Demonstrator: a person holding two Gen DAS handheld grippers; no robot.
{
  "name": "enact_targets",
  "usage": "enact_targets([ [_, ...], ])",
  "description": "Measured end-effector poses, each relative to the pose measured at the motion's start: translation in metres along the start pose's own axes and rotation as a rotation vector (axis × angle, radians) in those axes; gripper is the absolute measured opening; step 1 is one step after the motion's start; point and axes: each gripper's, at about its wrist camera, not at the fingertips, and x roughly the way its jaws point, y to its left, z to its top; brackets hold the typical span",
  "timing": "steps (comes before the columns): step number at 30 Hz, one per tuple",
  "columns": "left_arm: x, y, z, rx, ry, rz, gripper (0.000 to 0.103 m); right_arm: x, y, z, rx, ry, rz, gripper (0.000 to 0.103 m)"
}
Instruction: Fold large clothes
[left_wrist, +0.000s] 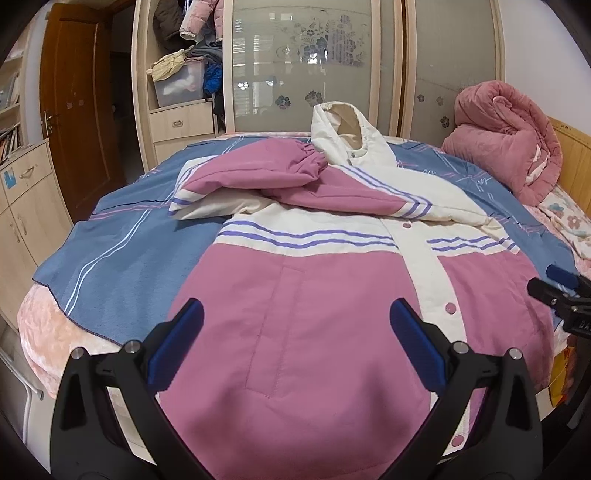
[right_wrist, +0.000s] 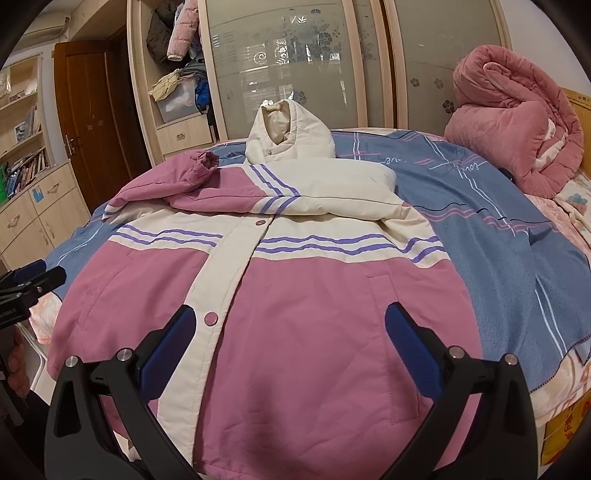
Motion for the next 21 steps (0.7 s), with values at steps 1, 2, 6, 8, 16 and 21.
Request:
enact_targets([
  [1,0.002,0.000,0.000,0.000,0.004,0.000,0.101,0.000,0.000,0.000,-0.002,-0.001,0.001,0.102],
  [2,0.003,0.000,0.000,-0.002,0.006,-0.002,0.101,0.000,0.000,0.000,-0.003,-0.001,-0.001,0.102],
  [6,0.002,-0.001,0.004,-0.011,-0.003,-0.017,0.101,0.001,-0.002,0.000,-0.007,0.002,-0.007,0.102],
  [8,0.002,-0.003,0.006,-0.010,-0.008,-0.029,0.101,0.003,-0.002,-0.002,-0.012,0.003,-0.018,0.102],
  [16,0.010,-0.007,0.012,-0.032,-0.007,-0.070,0.101,0.004,-0.006,-0.003,0.023,-0.014,0.049,0.102],
  [21,0.019,-0.001,0.018,-0.072,-0.020,-0.074,0.101,0.022,-0.003,0.033,0.215,0.036,0.255,0.102],
])
